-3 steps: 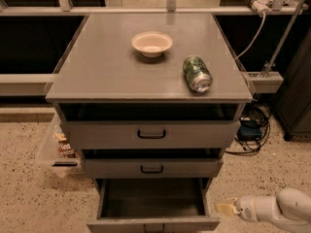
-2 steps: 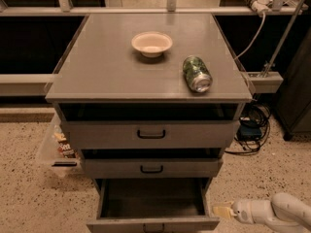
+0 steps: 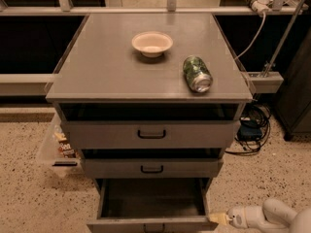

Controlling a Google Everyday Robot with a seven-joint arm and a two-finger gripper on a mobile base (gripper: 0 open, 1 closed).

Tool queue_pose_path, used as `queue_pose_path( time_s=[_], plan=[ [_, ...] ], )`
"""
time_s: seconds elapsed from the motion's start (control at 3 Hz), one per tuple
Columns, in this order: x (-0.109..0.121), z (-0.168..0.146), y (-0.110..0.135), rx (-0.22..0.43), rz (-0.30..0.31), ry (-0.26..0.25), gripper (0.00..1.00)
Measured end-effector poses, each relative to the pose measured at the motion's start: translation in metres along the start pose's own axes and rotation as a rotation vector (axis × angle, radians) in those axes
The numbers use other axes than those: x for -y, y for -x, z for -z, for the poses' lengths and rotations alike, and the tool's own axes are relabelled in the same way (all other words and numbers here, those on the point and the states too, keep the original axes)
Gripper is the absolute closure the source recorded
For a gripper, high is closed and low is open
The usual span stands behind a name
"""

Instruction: Close bottom drawer

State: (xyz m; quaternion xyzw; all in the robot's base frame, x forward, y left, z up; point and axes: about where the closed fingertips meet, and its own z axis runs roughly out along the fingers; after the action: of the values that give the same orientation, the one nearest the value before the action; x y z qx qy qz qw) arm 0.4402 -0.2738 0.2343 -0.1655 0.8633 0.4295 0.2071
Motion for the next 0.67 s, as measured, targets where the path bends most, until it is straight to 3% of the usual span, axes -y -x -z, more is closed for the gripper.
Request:
queue_pose_path(
  time_s=[0.33, 0.67],
  plan=[
    [0.011, -0.003, -0.021, 0.0, -0.056, 0.01, 1.0],
    [0.007, 0.01, -0.029, 0.014, -0.066, -0.025, 1.0]
  ],
)
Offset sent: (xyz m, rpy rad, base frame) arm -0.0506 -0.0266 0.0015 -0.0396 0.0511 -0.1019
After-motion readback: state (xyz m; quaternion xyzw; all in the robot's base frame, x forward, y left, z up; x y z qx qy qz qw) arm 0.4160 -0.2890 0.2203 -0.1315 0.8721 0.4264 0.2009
